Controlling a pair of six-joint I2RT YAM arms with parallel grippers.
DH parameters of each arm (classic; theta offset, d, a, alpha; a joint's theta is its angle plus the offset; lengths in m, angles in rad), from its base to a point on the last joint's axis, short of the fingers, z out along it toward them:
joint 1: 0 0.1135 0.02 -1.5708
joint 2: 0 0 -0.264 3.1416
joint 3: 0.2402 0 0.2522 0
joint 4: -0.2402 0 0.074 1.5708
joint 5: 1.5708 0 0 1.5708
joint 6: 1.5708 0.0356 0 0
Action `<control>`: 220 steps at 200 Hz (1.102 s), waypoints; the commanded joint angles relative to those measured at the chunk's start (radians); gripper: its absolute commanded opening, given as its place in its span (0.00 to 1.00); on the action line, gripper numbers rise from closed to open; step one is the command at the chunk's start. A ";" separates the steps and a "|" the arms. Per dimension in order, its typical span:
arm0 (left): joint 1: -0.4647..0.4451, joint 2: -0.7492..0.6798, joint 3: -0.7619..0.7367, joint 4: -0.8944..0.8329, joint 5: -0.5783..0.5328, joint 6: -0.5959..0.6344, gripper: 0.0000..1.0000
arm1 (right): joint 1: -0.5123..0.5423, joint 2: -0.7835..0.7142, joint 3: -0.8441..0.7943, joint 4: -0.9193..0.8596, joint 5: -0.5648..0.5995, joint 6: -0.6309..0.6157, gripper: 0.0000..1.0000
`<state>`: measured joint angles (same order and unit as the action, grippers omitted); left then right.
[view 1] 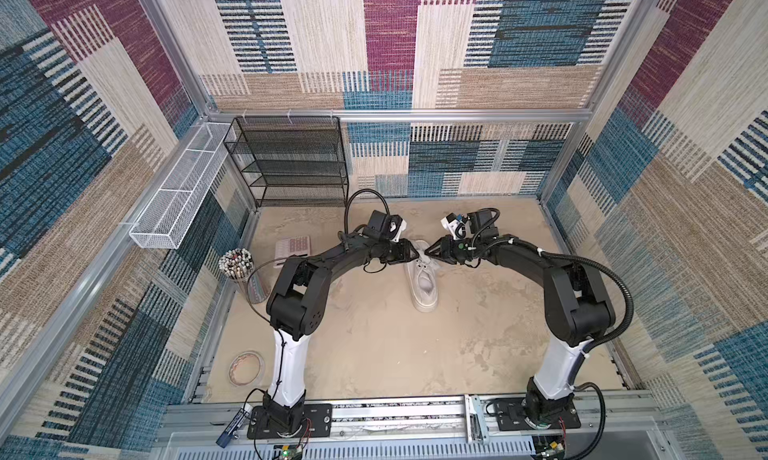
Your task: Tie the shoes
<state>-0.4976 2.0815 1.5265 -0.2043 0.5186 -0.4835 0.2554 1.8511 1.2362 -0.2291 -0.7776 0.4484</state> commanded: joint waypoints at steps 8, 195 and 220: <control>0.001 0.006 0.018 0.000 0.000 -0.010 0.43 | 0.000 0.009 -0.003 0.034 -0.025 0.012 0.32; -0.004 -0.007 -0.078 0.230 0.047 -0.162 0.36 | 0.000 0.052 0.016 0.039 -0.009 0.015 0.25; -0.005 0.005 -0.063 0.230 0.052 -0.165 0.37 | 0.000 0.049 0.014 0.038 -0.009 0.015 0.24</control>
<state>-0.4995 2.0792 1.4483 -0.0048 0.5533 -0.6254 0.2558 1.9015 1.2438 -0.2142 -0.7811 0.4561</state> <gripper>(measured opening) 0.370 0.242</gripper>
